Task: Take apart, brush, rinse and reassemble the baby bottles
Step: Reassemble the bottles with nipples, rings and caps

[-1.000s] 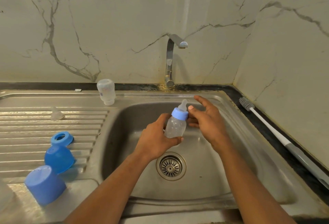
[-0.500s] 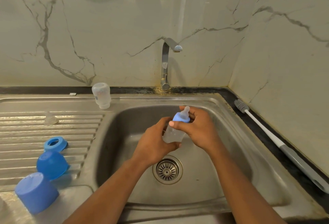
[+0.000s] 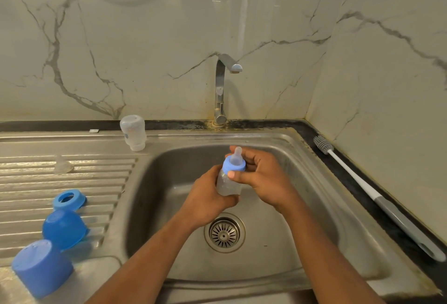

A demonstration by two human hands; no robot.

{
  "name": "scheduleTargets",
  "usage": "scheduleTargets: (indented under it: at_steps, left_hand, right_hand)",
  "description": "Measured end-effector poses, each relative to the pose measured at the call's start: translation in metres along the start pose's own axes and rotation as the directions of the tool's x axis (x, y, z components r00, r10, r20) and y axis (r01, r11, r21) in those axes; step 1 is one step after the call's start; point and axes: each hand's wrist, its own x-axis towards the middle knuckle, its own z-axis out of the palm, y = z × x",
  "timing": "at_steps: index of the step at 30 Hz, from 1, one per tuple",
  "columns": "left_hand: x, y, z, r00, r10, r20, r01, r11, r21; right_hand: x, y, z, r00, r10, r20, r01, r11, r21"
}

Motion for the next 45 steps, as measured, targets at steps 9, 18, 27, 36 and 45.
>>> scheduleTargets:
  at_steps: [9,18,27,36,45]
  left_hand:
    - [-0.002,0.016,0.002,0.966,0.063,-0.25,0.0,0.97,0.242]
    - [-0.007,0.027,0.005,0.931,0.051,-0.362,0.06,0.956,0.288]
    - [-0.01,0.016,-0.001,0.953,-0.097,-0.287,0.1,0.995,-0.003]
    - [-0.013,0.012,-0.035,0.971,-0.119,-0.208,0.194,0.9,0.39]
    - [-0.039,0.036,-0.067,0.942,-0.095,-0.322,0.248,0.844,0.475]
  right_hand:
    - [0.005,-0.009,0.024,0.927,-0.087,-0.364,0.022,0.984,-0.179]
    - [0.002,-0.019,0.017,0.772,-0.219,-0.596,0.153,0.975,-0.159]
    - [0.008,0.013,0.024,0.998,0.067,0.02,-0.064,0.993,-0.099]
    - [0.011,0.021,0.03,1.0,-0.028,0.003,0.028,0.979,-0.203]
    - [0.01,0.02,0.039,0.992,-0.034,0.124,0.061,0.973,-0.22]
